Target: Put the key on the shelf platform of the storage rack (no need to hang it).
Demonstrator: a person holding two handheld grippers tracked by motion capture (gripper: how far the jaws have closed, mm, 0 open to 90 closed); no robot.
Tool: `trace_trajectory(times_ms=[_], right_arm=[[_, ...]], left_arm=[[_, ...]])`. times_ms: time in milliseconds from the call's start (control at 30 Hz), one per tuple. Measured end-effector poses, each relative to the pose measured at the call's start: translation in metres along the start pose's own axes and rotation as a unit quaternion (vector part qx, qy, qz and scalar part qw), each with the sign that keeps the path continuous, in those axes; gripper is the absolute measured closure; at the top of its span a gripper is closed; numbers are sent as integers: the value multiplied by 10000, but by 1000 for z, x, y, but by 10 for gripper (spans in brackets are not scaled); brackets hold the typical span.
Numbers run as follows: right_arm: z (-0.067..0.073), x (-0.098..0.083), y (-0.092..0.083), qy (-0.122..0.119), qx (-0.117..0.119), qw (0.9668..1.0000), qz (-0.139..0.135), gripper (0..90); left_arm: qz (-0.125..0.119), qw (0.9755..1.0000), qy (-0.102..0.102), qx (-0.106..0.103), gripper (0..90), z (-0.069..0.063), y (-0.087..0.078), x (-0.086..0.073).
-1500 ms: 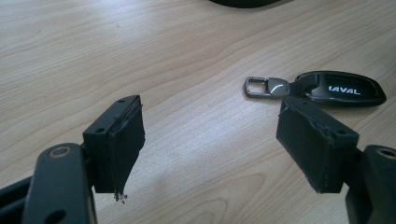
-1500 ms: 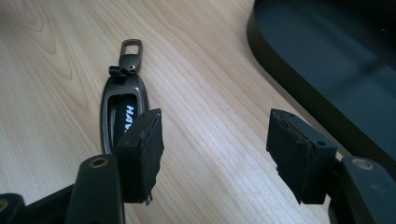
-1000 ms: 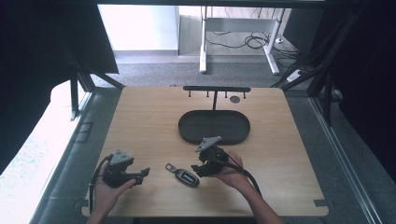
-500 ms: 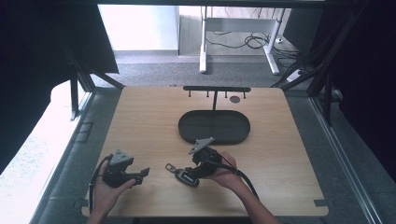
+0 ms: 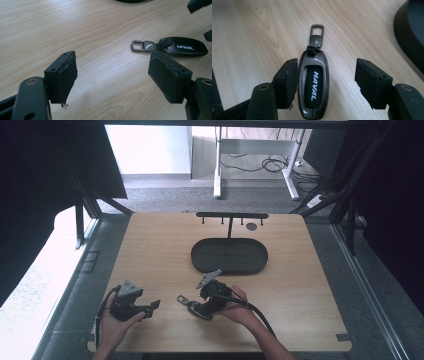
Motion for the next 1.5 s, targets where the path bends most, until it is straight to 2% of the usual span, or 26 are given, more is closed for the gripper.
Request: trace_trajectory(times_ms=[467,767,1133,1500], right_arm=[[16,-1,17,-176,156,9994,266,358],[21,-2,27,-273,148,9985,456,355],[25,-7,40,-373,82,9967,721,351],[24,-7,43,-329,121,9964,775,356]], left_arm=[[-4,10000,-9,2,234,0,0,0],[-1,10000,-9,-3,234,0,-1,0],[-4,10000,-25,-7,234,0,0,0],[22,10000,-19,-16,233,0,0,0]])
Point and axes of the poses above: each handheld gripper's, and its own axes: y roughly forward along the jaws, x roughly out of its top, z roughly to its left, the point moved 4 cm from there along y, roughly forward along the jaws, and after that the axes turned 9 degrees about -x, right-handed, at the moved point
